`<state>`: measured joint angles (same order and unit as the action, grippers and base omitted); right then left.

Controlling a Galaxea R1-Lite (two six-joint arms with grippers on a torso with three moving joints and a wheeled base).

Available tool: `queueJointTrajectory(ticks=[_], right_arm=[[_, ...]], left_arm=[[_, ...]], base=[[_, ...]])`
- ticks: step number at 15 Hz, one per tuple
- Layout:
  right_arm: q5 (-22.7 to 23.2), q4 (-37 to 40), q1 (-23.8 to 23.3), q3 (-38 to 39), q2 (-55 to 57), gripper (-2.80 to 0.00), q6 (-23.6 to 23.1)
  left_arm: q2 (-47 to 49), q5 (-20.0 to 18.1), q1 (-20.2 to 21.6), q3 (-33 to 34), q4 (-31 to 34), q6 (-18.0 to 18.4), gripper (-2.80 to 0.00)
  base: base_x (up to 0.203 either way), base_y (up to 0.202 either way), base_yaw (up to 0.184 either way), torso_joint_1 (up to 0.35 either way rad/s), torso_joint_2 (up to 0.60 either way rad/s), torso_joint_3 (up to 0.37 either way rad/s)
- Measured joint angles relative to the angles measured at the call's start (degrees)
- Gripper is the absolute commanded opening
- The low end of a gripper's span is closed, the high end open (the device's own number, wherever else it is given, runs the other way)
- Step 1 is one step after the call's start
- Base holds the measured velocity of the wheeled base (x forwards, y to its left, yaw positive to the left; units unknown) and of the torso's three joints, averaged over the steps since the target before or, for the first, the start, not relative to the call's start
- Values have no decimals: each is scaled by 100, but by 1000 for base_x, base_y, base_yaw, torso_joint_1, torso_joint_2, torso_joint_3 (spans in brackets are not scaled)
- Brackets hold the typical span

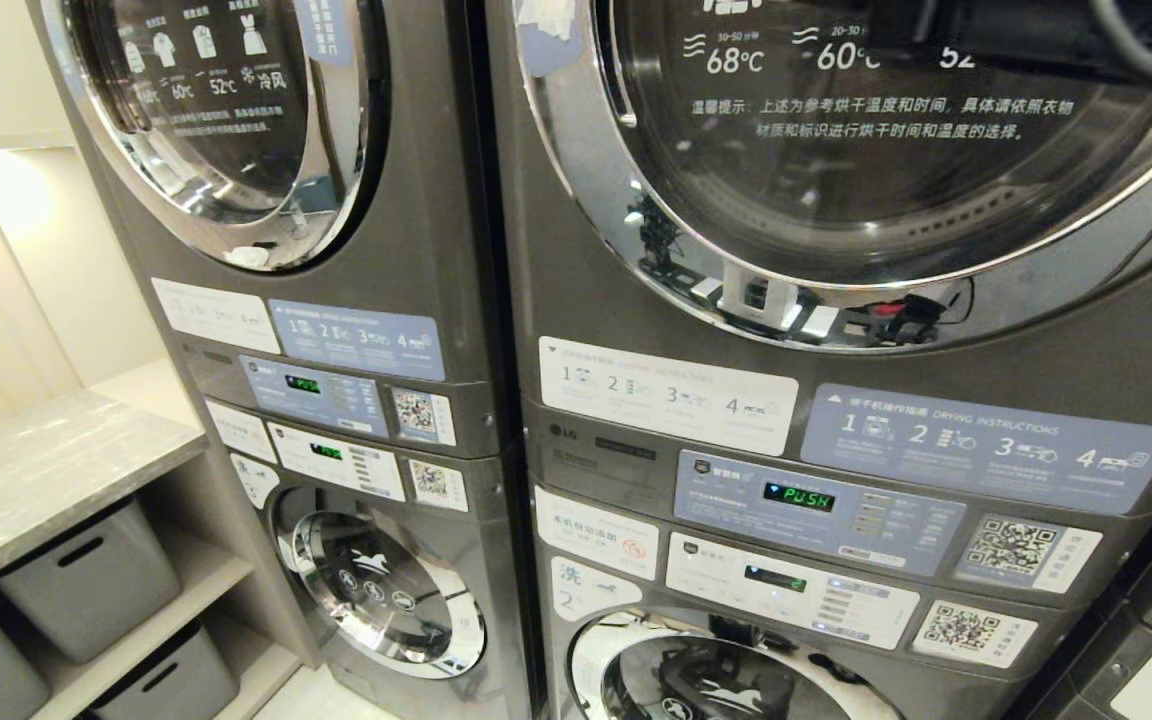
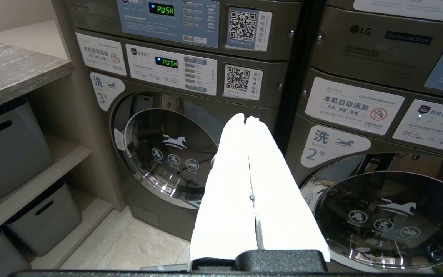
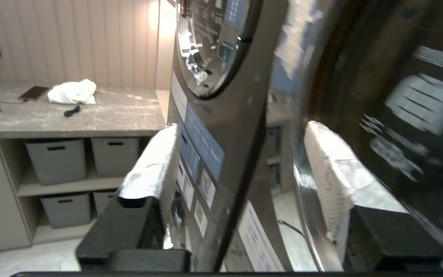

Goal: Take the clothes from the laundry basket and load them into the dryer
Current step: Open the dryer

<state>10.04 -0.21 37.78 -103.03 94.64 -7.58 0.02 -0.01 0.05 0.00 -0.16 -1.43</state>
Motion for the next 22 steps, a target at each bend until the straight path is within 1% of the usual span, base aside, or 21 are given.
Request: queueJointTrajectory(ticks=[2, 3, 6, 10, 13, 15, 19, 22], right_arm=[[-304, -39, 314, -605, 618, 0, -13], [-426, -152, 405, -732, 845, 0, -16], [-815, -932, 491, -865, 1419, 0, -43], [-1564, -1926, 507, -885, 1977, 0, -54], [-1756, -2302, 480, -885, 2248, 0, -253], [-1772, -2587, 463, -894, 2412, 0, -283], [-1778, -2664, 350, -930, 2619, 0, -303], [-1767, -2774, 109, -937, 2705, 0, -303]], left_arm=[[0, 1, 0, 0, 0, -2, -280], [0, 1, 0, 0, 0, -2, -280], [0, 1, 5, 0, 0, -2, -280], [0, 1, 2, 0, 0, -5, -280], [0, 1, 0, 0, 0, -5, -280], [0, 1, 0, 0, 0, -11, -280], [0, 1, -2, 0, 0, -13, -280], [0, 1, 0, 0, 2, -13, -280]], base=[[0, 0, 0, 0, 0, 0], [0, 0, 0, 0, 0, 0], [0, 0, 0, 0, 0, 0], [0, 0, 0, 0, 0, 0], [0, 0, 0, 0, 0, 0], [0, 0, 0, 0, 0, 0], [0, 0, 0, 0, 0, 0], [0, 0, 0, 0, 0, 0]])
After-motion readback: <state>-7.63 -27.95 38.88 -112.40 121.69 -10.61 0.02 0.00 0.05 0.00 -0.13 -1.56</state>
